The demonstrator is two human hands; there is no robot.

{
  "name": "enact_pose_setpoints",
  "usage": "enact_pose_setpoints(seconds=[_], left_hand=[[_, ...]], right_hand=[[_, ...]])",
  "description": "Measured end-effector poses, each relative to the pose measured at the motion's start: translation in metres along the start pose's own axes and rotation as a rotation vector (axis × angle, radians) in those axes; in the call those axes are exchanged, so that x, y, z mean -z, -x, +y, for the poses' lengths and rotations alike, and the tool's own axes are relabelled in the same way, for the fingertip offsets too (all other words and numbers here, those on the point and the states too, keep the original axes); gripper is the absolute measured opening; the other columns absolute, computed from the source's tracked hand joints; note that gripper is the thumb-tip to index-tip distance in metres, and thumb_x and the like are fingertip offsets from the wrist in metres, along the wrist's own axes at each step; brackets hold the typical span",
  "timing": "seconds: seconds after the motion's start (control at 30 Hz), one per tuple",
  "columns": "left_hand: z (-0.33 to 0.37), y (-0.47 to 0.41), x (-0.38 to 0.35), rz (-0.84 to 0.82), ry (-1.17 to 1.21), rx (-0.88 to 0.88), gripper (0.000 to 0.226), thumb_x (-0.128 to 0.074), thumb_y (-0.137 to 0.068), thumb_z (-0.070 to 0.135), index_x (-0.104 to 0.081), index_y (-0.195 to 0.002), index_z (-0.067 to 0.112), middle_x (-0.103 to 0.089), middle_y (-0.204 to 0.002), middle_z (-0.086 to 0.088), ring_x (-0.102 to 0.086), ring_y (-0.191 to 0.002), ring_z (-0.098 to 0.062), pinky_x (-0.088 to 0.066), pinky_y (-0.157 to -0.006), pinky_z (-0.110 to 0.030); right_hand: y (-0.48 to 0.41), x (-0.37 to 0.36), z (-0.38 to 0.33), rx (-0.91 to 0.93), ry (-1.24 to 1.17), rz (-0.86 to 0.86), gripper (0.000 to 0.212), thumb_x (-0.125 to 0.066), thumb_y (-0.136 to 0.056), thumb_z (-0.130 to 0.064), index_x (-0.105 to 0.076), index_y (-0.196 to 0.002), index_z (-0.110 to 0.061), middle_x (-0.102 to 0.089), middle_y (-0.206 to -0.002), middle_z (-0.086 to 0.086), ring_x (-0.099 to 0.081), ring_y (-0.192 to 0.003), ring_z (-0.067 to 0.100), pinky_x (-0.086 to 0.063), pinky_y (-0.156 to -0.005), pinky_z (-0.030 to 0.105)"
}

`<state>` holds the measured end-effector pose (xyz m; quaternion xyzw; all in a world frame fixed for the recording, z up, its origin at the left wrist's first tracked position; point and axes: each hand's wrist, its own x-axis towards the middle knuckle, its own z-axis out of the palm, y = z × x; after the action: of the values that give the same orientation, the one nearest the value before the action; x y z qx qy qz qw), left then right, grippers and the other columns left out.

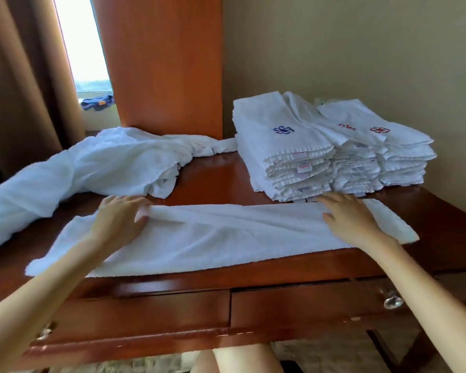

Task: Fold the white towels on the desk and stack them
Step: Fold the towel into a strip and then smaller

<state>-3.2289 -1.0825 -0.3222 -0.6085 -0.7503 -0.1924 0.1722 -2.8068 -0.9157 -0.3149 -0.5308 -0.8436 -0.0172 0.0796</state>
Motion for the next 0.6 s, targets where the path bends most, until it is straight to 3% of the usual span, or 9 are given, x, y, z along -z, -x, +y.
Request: enact_pose_setpoints(seconds=[0.07, 0.13, 0.23, 0.33, 0.4, 0.5, 0.6], left_hand=[[-0.024, 0.005, -0.001, 0.018, 0.016, 0.072, 0.027, -0.067, -0.082, 0.027, -0.074, -0.103, 0.011, -0.072, -0.105, -0.014, -0.066, -0.099, -0.036, -0.044, -0.088, -0.048], [-0.031, 0.008, -0.004, 0.02, 0.065, 0.153, 0.034, -0.068, -0.086, 0.032, -0.07, -0.111, 0.01, -0.068, -0.114, -0.015, -0.061, -0.107, -0.036, -0.042, -0.092, -0.046], [-0.034, 0.013, -0.004, 0.03, 0.158, 0.242, 0.053, -0.074, -0.082, 0.032, -0.06, -0.127, 0.008, -0.06, -0.127, -0.017, -0.056, -0.115, -0.036, -0.043, -0.095, -0.043], [-0.035, 0.017, -0.002, 0.05, 0.204, 0.282, 0.062, -0.074, -0.08, 0.032, -0.053, -0.134, 0.008, -0.055, -0.134, -0.015, -0.052, -0.121, -0.032, -0.042, -0.098, -0.041], [-0.04, 0.018, -0.002, 0.064, 0.249, 0.314, 0.069, -0.074, -0.08, 0.029, -0.047, -0.139, 0.008, -0.05, -0.139, -0.013, -0.047, -0.128, -0.028, -0.037, -0.104, -0.039], [-0.047, 0.017, 0.0, -0.011, 0.276, 0.499, 0.075, -0.066, -0.08, 0.036, -0.036, -0.146, 0.017, -0.046, -0.143, -0.008, -0.042, -0.132, -0.026, -0.028, -0.111, -0.049], [-0.052, 0.013, 0.005, -0.14, 0.337, 0.634, 0.088, -0.053, -0.064, 0.05, -0.033, -0.146, 0.027, -0.052, -0.137, -0.006, -0.043, -0.129, -0.028, -0.027, -0.109, -0.046]], right_hand=[[0.003, -0.002, -0.064, 0.175, -0.231, 0.164, 0.037, -0.049, -0.1, -0.026, -0.053, -0.137, -0.023, -0.048, -0.143, -0.005, -0.043, -0.131, 0.016, -0.032, -0.103, 0.029], [0.003, -0.001, -0.134, 0.291, -0.378, 0.175, 0.033, -0.05, -0.098, -0.036, -0.061, -0.127, -0.024, -0.057, -0.132, -0.009, -0.052, -0.12, 0.013, -0.037, -0.094, 0.026], [-0.017, -0.006, -0.231, 0.38, -0.34, 0.079, 0.046, -0.044, -0.097, -0.052, -0.061, -0.127, -0.021, -0.058, -0.13, -0.002, -0.052, -0.117, 0.02, -0.04, -0.096, 0.034], [-0.033, -0.016, -0.298, 0.396, -0.23, 0.027, 0.054, -0.043, -0.096, -0.056, -0.059, -0.13, -0.016, -0.056, -0.129, 0.006, -0.047, -0.12, 0.026, -0.039, -0.098, 0.039], [-0.039, -0.025, -0.318, 0.372, -0.24, 0.045, 0.05, -0.049, -0.096, -0.047, -0.053, -0.135, -0.016, -0.052, -0.132, 0.008, -0.045, -0.122, 0.027, -0.038, -0.098, 0.039], [-0.041, -0.033, -0.321, 0.359, -0.29, 0.122, 0.047, -0.057, -0.094, -0.034, -0.049, -0.139, -0.022, -0.056, -0.13, 0.004, -0.047, -0.118, 0.024, -0.037, -0.095, 0.035], [-0.039, -0.038, -0.314, 0.422, -0.358, 0.203, 0.052, -0.061, -0.091, -0.012, -0.049, -0.139, -0.027, -0.061, -0.123, 0.0, -0.051, -0.11, 0.022, -0.038, -0.085, 0.03]])
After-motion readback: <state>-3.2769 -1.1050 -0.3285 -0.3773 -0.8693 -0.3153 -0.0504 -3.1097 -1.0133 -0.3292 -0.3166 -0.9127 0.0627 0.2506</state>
